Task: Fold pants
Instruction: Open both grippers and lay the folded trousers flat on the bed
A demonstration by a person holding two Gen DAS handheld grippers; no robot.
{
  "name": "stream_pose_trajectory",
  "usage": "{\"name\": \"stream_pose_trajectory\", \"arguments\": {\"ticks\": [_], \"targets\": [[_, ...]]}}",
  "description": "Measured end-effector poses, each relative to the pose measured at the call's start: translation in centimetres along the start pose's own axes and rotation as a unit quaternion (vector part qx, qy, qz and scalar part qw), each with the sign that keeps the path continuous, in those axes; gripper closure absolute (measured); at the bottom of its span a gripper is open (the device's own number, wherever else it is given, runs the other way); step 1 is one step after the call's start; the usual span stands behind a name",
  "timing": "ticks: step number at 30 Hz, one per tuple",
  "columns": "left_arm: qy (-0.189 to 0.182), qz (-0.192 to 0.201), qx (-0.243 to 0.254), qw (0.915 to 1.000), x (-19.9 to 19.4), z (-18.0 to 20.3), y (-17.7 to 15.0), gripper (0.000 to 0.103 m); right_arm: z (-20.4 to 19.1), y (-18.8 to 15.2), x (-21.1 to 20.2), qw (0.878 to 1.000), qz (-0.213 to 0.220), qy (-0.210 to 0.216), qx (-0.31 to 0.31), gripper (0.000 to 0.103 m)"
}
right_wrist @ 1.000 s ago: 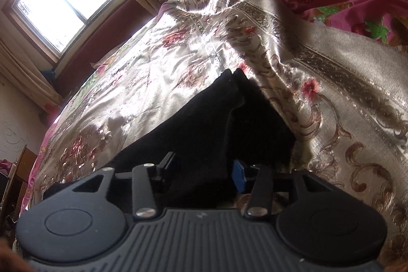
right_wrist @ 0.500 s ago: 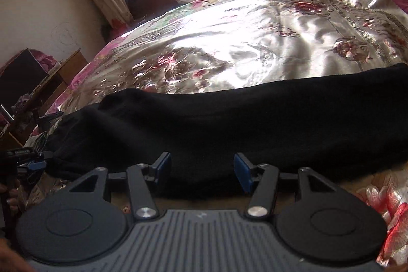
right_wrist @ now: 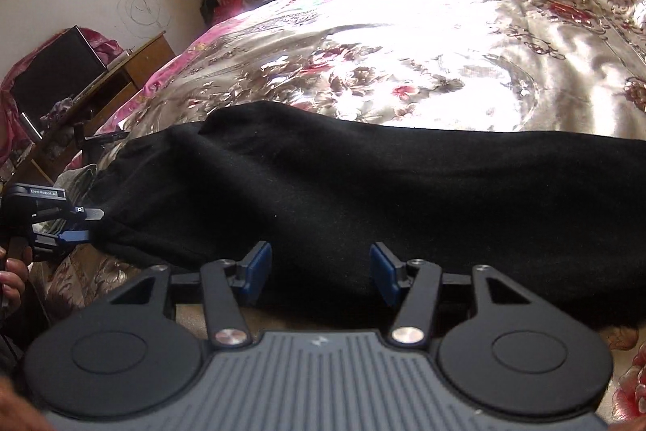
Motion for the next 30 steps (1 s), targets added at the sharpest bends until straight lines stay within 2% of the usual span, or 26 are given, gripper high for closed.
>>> {"name": "stream_pose_trajectory", "arguments": {"ticks": [4, 8, 10, 12, 13, 14, 17, 20, 22, 24, 26, 27, 28, 30], "targets": [[0.001, -0.015, -0.01, 0.9998, -0.7, 0.1, 0.0, 0.054, -0.3, -0.1, 0.0, 1.0, 0.0, 0.002, -0.005, 0.047], [-0.04, -0.027, -0.03, 0.9984, -1.1, 0.6, -0.1, 0.05, -0.1, 0.0, 0.0, 1.0, 0.0, 0.003, 0.0, 0.047], [-0.019, -0.022, -0.021, 0.9994, -0.6, 1.0, 0.1, 0.05, -0.1, 0.0, 0.1, 1.0, -0.001, 0.004, -0.001, 0.047], [-0.014, -0.015, -0.027, 0.9994, 0.1, 1.1, 0.2, 0.051, -0.2, 0.1, 0.2, 1.0, -0.001, 0.004, -0.005, 0.047], [-0.007, -0.01, -0.027, 0.9996, 0.4, 1.1, 0.2, 0.059, -0.3, 0.2, 0.2, 1.0, -0.002, 0.003, -0.008, 0.047], [-0.003, 0.0, -0.02, 0.9998, 0.5, 1.3, 0.2, 0.085, -0.3, 0.2, 0.2, 1.0, -0.002, 0.001, -0.012, 0.047], [-0.006, 0.044, 0.01, 0.999, -1.3, 2.2, 0.2, 0.084, -0.2, 0.6, 0.1, 1.0, -0.001, -0.009, -0.02, 0.047], [-0.001, 0.091, 0.057, 0.9942, -4.1, 3.2, 0.1, 0.084, 0.2, 1.1, 0.0, 1.0, 0.003, -0.008, -0.016, 0.047], [0.013, 0.088, 0.069, 0.9936, -4.6, 2.7, -0.1, 0.084, 0.5, 1.1, 0.2, 1.0, 0.001, -0.011, -0.015, 0.047], [0.035, 0.069, 0.087, 0.9932, -3.4, 1.9, -0.7, 0.083, 0.8, 0.9, 0.7, 1.0, -0.007, -0.015, -0.012, 0.047], [0.066, 0.014, 0.113, 0.9913, -0.7, 1.1, -1.6, 0.082, 1.0, 0.6, 1.3, 1.0, -0.017, -0.017, -0.013, 0.047], [0.073, 0.004, 0.113, 0.991, -0.3, 0.7, -2.0, 0.081, 1.0, 0.6, 1.7, 0.999, -0.02, -0.02, -0.015, 0.047], [0.075, 0.014, 0.118, 0.99, -0.8, 0.6, -2.1, 0.077, 0.8, 0.6, 1.9, 0.999, -0.022, -0.024, -0.021, 0.047], [0.089, 0.048, 0.142, 0.9848, -2.6, 1.2, -2.2, 0.077, 0.0, 1.1, 2.1, 0.999, -0.018, -0.02, -0.036, 0.047]]}}
Point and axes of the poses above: each gripper's, at about its wrist camera, not at the fingertips, and x roughly the way its jaws point, z to its right, y to its top, the point moved 5 cm from there along x, roughly the way its jaws point, and after that the axes turned 7 degrees about y, right-handed, at the moved point
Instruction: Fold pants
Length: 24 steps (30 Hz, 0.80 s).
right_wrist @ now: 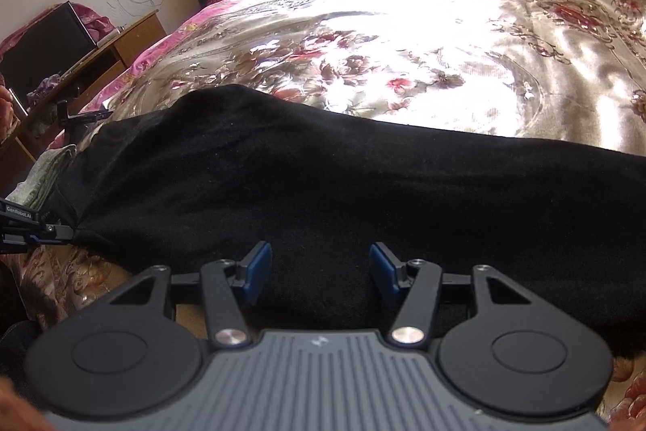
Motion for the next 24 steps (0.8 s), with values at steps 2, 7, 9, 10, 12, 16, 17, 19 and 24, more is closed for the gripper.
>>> {"name": "stream_pose_trajectory", "arguments": {"ticks": [2, 7, 9, 10, 12, 16, 17, 19, 24], "targets": [[0.004, 0.051, 0.028, 0.9983, -2.3, 0.9, 0.7, 0.073, -1.1, 1.2, 0.5, 1.0, 0.012, 0.008, -0.016, 0.047], [-0.057, 0.102, 0.093, 0.9888, -2.3, 5.4, 3.5, 0.052, -3.5, 4.3, 4.2, 0.998, 0.016, 0.016, -0.05, 0.046], [-0.076, 0.086, 0.116, 0.9866, -0.4, 7.1, 3.9, 0.051, -4.3, 4.7, 6.1, 0.998, 0.005, 0.027, -0.056, 0.043], [-0.083, 0.076, 0.124, 0.9858, 0.6, 7.7, 3.8, 0.051, -4.5, 4.6, 6.7, 0.998, -0.001, 0.03, -0.059, 0.043], [-0.085, 0.068, 0.148, 0.9829, 2.2, 8.4, 2.9, 0.051, -4.8, 3.4, 7.9, 0.996, -0.022, 0.024, -0.078, 0.043], [-0.068, 0.047, 0.184, 0.9795, 4.2, 7.6, 0.1, 0.05, -4.0, -0.7, 6.8, 0.99, -0.045, 0.011, -0.131, 0.042], [-0.072, 0.049, 0.185, 0.9788, 4.1, 7.1, -0.4, 0.05, -3.6, -1.8, 5.8, 0.988, -0.044, 0.011, -0.146, 0.041], [-0.069, 0.06, 0.194, 0.9768, 3.2, 6.8, -0.9, 0.05, -2.8, -2.8, 4.1, 0.988, -0.044, 0.007, -0.147, 0.039], [-0.121, 0.088, 0.212, 0.9657, 0.6, 11.5, -0.8, 0.049, -0.2, -0.5, 1.6, 0.992, -0.003, -0.021, -0.124, 0.039]]}}
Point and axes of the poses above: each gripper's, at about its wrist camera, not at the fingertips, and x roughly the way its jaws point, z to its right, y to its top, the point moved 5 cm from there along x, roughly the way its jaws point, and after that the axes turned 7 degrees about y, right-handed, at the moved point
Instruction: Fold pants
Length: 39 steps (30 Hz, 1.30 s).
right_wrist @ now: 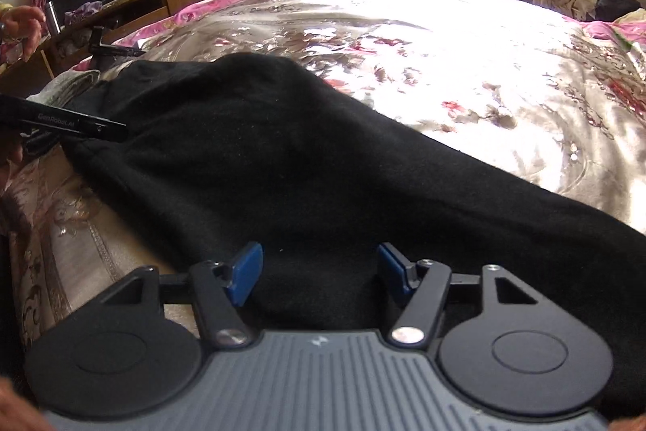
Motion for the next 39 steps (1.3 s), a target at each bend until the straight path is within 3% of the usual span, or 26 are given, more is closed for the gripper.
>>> {"name": "stream_pose_trajectory", "arguments": {"ticks": [4, 8, 12, 17, 21, 25, 30, 39], "targets": [[-0.051, 0.004, 0.043, 0.9978, 2.0, 6.4, 2.0, 0.049, 3.9, 1.3, 0.8, 0.999, 0.013, -0.04, 0.021, 0.039], [-0.097, -0.019, 0.078, 0.992, 6.0, 12.2, 3.4, 0.048, 8.5, 0.4, 0.3, 0.997, 0.008, -0.068, 0.047, 0.04], [-0.08, -0.036, 0.08, 0.9929, 8.8, 13.6, 3.5, 0.047, 14.5, -2.0, -3.3, 0.991, 0.006, -0.109, 0.075, 0.043], [-0.065, -0.04, 0.049, 0.9959, 9.3, 11.5, 3.6, 0.047, 22.7, -5.7, -9.4, 0.972, 0.015, -0.181, 0.15, 0.042], [-0.046, -0.045, 0.059, 0.9961, 7.7, 11.7, 3.6, 0.047, 25.1, -6.1, -13.9, 0.96, 0.036, -0.226, 0.163, 0.043], [-0.055, -0.057, 0.05, 0.9956, 5.0, 12.7, 3.1, 0.045, 25.9, -6.6, -17.9, 0.952, 0.07, -0.22, 0.201, 0.041], [-0.085, -0.072, 0.011, 0.9937, 2.1, 13.7, 2.4, 0.032, 27.5, -8.9, -21.7, 0.933, 0.108, -0.171, 0.296, 0.042], [-0.096, -0.079, -0.005, 0.9922, -1.4, 15.0, 1.6, 0.005, 27.9, -12.2, -22.6, 0.897, 0.118, -0.103, 0.414, 0.041]]}}
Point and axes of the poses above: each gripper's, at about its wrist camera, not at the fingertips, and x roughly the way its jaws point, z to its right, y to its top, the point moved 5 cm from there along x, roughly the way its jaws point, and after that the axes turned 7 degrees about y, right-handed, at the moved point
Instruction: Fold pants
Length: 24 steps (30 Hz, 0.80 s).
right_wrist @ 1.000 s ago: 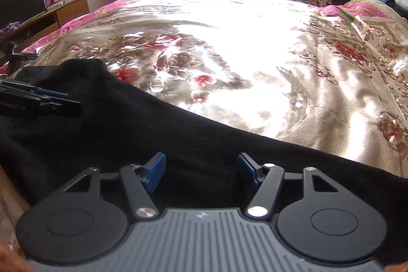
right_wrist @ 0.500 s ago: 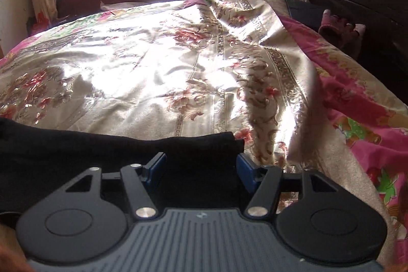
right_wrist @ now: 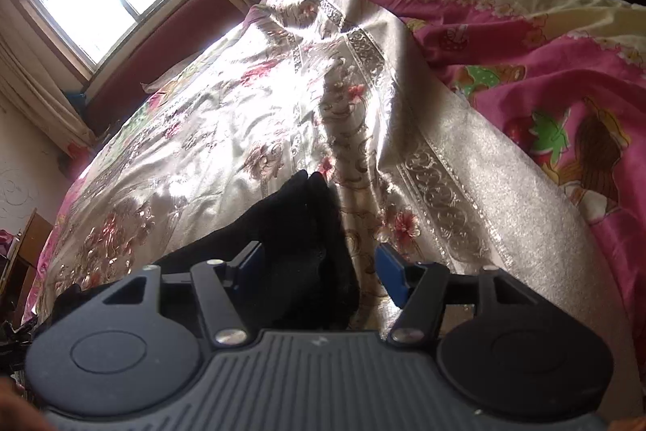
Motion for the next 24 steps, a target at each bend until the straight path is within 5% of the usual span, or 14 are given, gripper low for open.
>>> {"name": "stream_pose_trajectory", "arguments": {"ticks": [8, 10, 14, 18, 21, 24], "targets": [[-0.003, -0.016, 0.012, 0.9998, -0.3, 1.1, -1.4, 0.002, 0.6, -1.1, 2.0, 0.999, -0.002, -0.001, 0.041, 0.041], [-0.006, -0.021, 0.013, 0.9997, -0.1, 1.4, -1.6, 0.002, 0.3, -1.2, 2.4, 0.999, -0.004, -0.017, 0.027, 0.045], [-0.021, -0.026, 0.017, 0.9993, 0.1, 2.2, -1.7, 0.002, 0.1, -1.5, 2.5, 0.999, -0.007, -0.045, 0.001, 0.071], [-0.041, -0.038, 0.023, 0.9982, 0.6, 3.4, -1.7, 0.002, -0.5, -1.1, 1.2, 1.0, 0.009, -0.019, -0.006, 0.088], [-0.061, -0.048, 0.024, 0.9967, 1.0, 4.6, -1.4, 0.002, -1.7, -0.8, 0.8, 1.0, 0.014, -0.002, -0.016, 0.09], [-0.073, -0.05, 0.031, 0.9956, 1.2, 6.0, -1.0, 0.002, -2.1, -0.7, 1.3, 0.999, -0.001, -0.031, -0.029, 0.087]]}}
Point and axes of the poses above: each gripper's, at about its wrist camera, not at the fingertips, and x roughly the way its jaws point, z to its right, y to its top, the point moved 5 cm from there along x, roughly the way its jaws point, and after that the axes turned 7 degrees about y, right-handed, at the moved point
